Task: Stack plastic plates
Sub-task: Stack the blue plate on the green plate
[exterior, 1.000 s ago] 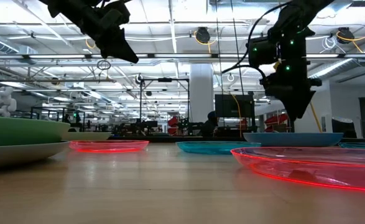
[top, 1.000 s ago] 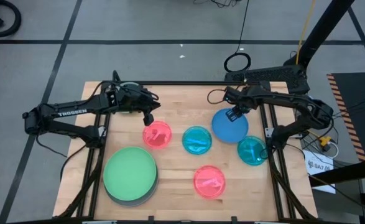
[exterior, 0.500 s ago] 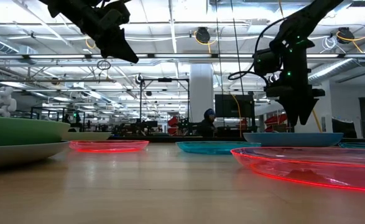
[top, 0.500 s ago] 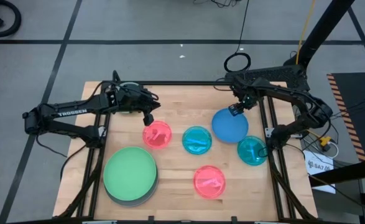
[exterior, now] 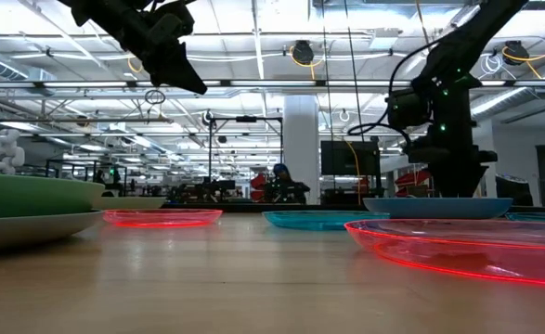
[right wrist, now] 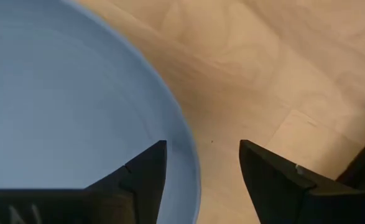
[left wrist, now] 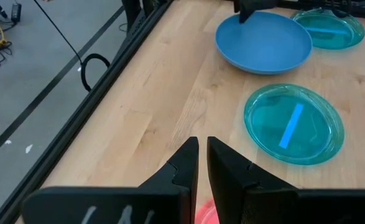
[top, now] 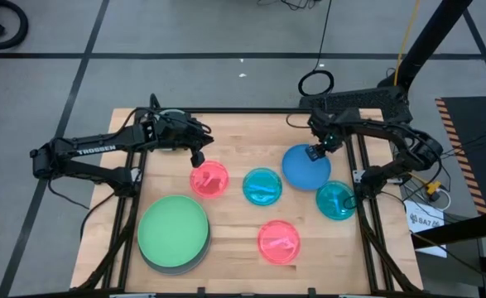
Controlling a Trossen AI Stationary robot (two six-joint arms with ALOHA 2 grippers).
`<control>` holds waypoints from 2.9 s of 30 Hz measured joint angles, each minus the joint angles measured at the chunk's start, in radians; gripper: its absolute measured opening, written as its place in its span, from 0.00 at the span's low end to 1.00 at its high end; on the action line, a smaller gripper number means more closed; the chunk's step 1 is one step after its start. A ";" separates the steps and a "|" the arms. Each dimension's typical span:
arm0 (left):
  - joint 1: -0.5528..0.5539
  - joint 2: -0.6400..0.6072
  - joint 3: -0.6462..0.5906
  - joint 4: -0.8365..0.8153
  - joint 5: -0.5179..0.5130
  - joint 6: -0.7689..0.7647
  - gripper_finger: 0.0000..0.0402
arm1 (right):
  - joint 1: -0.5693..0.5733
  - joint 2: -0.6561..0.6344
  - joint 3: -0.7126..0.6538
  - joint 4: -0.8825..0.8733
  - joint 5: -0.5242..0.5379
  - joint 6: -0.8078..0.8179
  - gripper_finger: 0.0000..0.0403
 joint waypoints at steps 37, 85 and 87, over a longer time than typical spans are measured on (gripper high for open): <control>0.000 0.001 0.000 0.002 0.000 -0.003 0.10 | 0.001 -0.187 -0.074 0.202 -0.066 0.034 0.01; -0.681 -0.235 0.000 0.057 -0.668 -0.100 0.10 | 0.753 0.136 0.305 0.849 -0.121 0.366 0.00; -0.709 -0.240 0.000 0.057 -0.720 -0.092 0.10 | 0.769 0.192 0.362 0.836 -0.121 0.351 0.00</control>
